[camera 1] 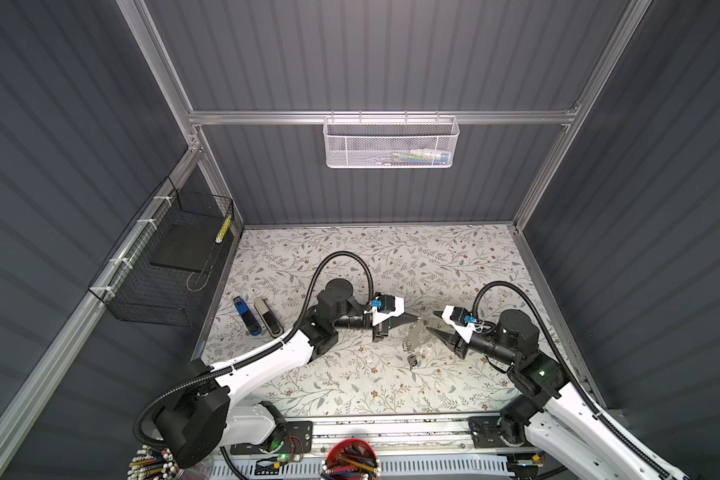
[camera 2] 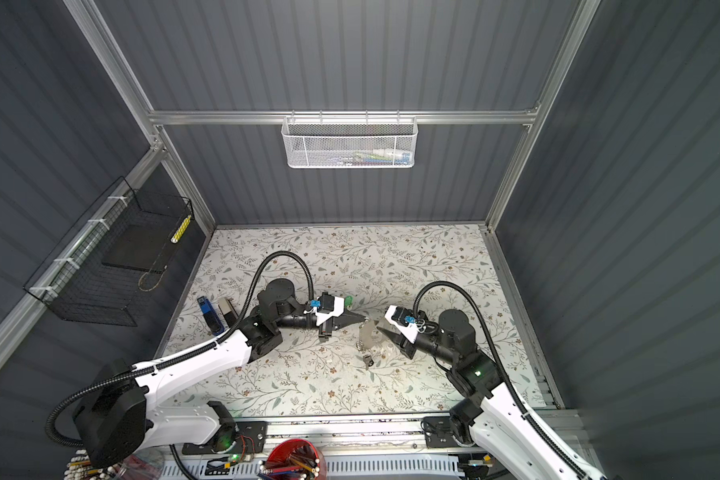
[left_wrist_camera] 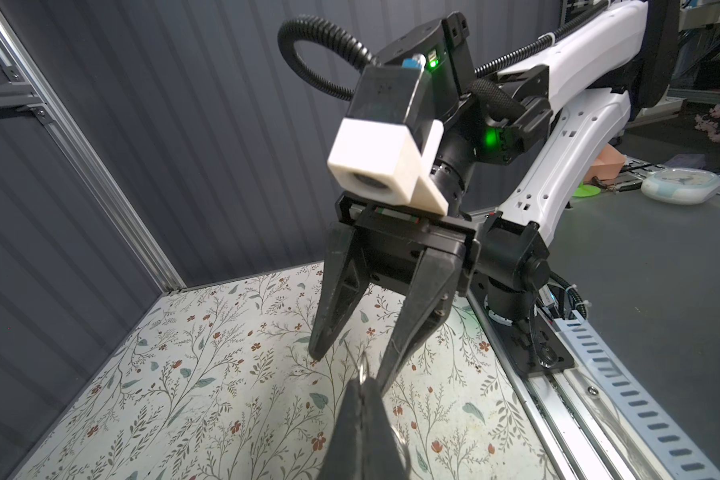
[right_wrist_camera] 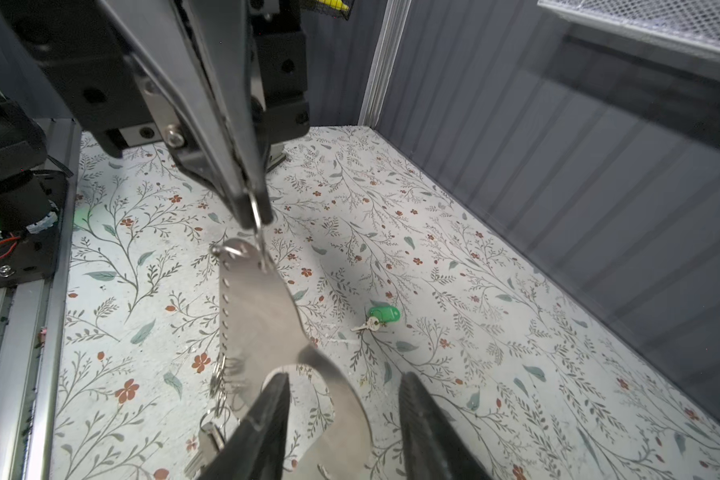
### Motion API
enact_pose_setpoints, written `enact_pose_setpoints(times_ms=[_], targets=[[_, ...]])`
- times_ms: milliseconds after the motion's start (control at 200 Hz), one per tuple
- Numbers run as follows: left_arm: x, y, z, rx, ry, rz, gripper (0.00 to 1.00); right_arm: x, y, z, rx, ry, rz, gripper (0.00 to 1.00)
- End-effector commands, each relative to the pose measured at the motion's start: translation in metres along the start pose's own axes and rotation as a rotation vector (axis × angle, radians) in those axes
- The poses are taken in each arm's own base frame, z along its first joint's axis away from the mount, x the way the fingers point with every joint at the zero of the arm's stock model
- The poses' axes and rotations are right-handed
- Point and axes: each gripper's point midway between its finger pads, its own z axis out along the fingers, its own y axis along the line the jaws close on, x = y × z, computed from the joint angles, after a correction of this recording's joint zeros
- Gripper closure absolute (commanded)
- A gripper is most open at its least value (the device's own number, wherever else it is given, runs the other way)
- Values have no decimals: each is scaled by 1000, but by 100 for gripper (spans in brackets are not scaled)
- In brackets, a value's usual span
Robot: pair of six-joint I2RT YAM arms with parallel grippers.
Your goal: Put the keys on the keyring
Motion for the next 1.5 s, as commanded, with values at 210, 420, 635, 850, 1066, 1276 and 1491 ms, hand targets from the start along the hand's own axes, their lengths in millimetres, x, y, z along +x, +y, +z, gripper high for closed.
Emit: enact_pose_setpoints(times_ms=[210, 420, 635, 850, 1066, 1276, 1491], targets=[[-34, -7, -4, 69, -11, 112, 100, -10, 14, 0, -152, -62, 86, 55], [-39, -2, -6, 73, -11, 129, 100, -11, 14, 2, -222, -77, 115, 62], [-40, 1, -9, 87, -2, 140, 100, -16, 22, -2, -303, -83, 100, 76], [-36, -3, -10, 145, 50, 163, 100, -14, 28, -3, -364, -55, 87, 90], [-30, -6, -12, 170, 96, 196, 100, -15, 31, -2, -420, -39, 93, 98], [-21, -11, -16, 217, 162, 248, 100, -17, 33, -3, -464, -35, 92, 100], [-8, -15, -21, 259, 244, 296, 100, -20, 35, -4, -509, -43, 110, 100]])
